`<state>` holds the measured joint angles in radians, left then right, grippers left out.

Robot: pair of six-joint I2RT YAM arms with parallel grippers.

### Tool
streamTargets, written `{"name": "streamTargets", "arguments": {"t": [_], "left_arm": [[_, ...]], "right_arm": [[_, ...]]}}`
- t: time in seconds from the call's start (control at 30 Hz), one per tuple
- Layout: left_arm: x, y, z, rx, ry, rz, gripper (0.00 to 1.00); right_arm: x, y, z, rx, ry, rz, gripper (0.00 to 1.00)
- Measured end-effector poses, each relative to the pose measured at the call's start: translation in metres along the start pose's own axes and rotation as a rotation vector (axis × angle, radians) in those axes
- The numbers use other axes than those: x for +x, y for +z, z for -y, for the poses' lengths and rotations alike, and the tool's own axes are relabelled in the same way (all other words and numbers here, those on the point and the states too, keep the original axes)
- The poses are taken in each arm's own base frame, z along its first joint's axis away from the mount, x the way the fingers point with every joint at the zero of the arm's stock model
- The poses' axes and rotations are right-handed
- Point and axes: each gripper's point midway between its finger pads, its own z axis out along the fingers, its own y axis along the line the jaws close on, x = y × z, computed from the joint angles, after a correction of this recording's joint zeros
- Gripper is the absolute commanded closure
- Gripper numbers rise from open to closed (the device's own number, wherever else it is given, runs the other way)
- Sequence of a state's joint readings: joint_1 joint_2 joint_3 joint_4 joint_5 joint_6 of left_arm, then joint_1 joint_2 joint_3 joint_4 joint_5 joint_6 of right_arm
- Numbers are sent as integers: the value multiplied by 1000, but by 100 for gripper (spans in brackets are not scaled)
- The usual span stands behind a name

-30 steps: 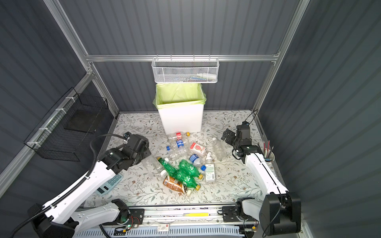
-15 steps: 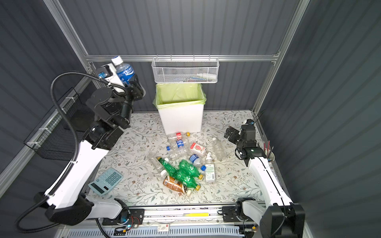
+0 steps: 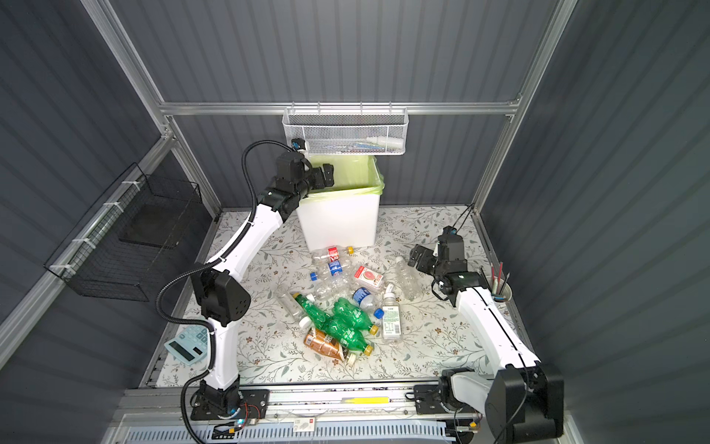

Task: Throw the plastic bottles in the bin
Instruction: 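Lift the Pocari Sweat bottle with the left gripper and carry it over the bin, then drop the Pocari Sweat bottle into the bin while the right gripper lowers, then close the right gripper on the clear bottle while the left gripper returns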

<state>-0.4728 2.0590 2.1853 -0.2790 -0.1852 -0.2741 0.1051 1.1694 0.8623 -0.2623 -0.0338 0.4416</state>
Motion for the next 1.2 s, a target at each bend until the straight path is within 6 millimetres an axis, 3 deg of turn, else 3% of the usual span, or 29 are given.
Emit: {"name": "streamTargets", "arguments": {"t": [0.07,0.2,0.27,0.37,0.47,0.63,0.73,0.87,1.1,1.2], "left_arm": [[-24,-28,7,23,2,58,0],[-106,-112,25,100,-20,282,0],[-135,-147,27,122,-31,375,0],[-149,-175,25,133,-33,440,0],[-126,-166,15,94,-16,398,0],[-43,-126,-20,-48,47,198,0],[-1,-118,-44,-134,69,96,0],[30,-133,-73,-222,75,31,0],[56,-161,-123,-344,28,-22,0],[77,-169,-148,-399,0,-68,0]], "right_arm": [[1,1,1,3,-7,-5,1],[7,12,2,30,-43,-54,1],[12,22,0,50,-74,-98,1],[18,37,-7,77,-134,-164,2],[29,49,-14,92,-190,-229,5],[51,67,-16,126,-270,-346,8],[66,78,-10,159,-309,-416,11],[82,91,1,202,-345,-490,15],[94,107,8,229,-380,-554,24],[98,113,10,235,-392,-574,27]]}}
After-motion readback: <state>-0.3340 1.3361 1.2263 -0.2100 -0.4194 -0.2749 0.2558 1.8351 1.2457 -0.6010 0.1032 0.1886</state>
